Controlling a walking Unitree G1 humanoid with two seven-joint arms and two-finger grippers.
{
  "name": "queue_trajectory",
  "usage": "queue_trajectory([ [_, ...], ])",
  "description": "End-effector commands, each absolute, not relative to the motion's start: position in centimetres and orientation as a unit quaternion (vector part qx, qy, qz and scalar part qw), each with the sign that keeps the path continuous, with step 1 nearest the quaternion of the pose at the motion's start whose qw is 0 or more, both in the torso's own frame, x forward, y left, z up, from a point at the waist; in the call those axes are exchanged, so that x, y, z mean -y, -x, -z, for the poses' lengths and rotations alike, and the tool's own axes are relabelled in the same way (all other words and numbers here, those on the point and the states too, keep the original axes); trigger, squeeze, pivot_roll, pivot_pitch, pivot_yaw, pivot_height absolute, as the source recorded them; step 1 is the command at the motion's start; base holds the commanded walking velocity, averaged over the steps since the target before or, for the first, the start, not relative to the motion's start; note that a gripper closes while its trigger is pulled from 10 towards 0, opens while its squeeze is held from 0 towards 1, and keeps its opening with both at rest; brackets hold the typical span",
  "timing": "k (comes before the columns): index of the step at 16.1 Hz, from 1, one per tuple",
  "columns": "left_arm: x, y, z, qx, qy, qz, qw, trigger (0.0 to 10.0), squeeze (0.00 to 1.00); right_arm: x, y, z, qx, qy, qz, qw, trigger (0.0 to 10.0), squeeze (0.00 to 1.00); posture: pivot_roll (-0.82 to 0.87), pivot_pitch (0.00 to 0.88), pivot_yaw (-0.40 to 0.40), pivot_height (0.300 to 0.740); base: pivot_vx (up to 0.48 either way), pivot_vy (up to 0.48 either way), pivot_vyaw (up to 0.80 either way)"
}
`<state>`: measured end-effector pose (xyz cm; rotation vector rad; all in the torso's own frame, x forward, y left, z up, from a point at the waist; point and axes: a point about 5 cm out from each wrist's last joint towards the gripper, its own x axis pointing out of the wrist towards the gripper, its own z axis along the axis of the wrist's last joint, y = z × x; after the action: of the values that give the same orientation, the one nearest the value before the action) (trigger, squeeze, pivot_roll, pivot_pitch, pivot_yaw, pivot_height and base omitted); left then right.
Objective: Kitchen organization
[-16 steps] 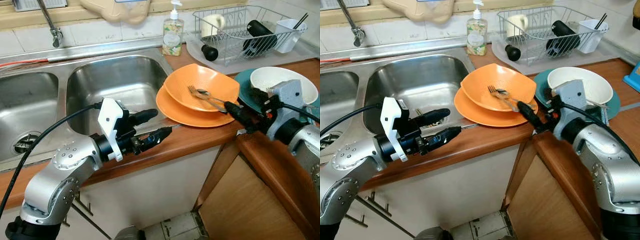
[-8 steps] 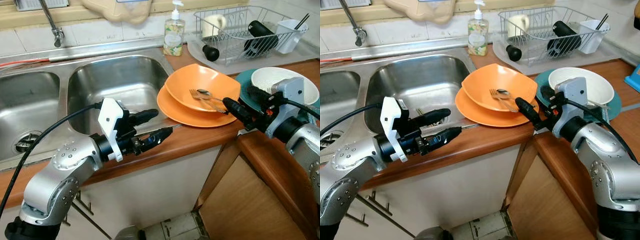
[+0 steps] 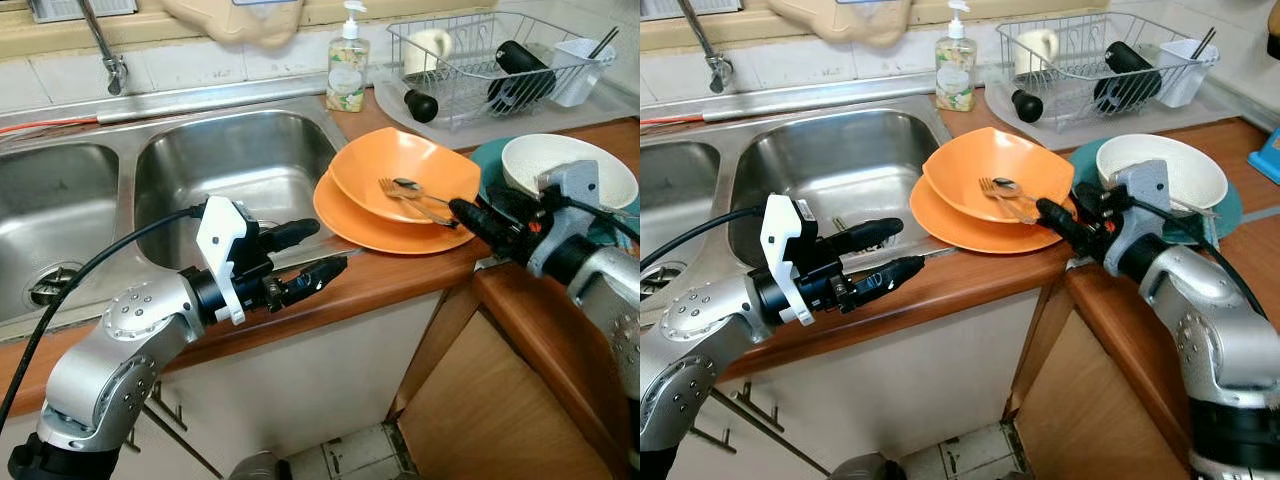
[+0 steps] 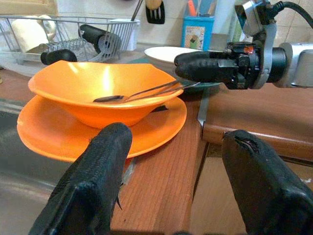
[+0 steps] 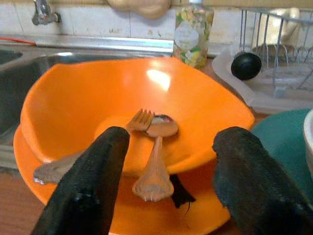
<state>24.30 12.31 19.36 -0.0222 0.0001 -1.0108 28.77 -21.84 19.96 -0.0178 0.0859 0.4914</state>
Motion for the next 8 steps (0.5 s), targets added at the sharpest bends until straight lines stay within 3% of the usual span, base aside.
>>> queue_trajectory([
  [1, -12.1, -24.14, -19.59, 0.003, 0.006, 0.492, 0.87, 10.0, 0.0, 21.4, -28.92, -20.03, -0.038, 0.004, -0.256, 0.966, 0.0, 0.0, -0.04, 0.0, 0.05, 0.716, 0.0, 0.0, 0.0],
  [8, -11.98, -24.05, -19.52, 0.002, 0.006, 0.496, 0.868, 10.0, 0.0, 21.05, -28.89, -19.38, -0.05, -0.02, -0.273, 0.96, 0.0, 0.0, -0.05, 0.0, 0.051, 0.716, 0.0, 0.0, 0.0],
])
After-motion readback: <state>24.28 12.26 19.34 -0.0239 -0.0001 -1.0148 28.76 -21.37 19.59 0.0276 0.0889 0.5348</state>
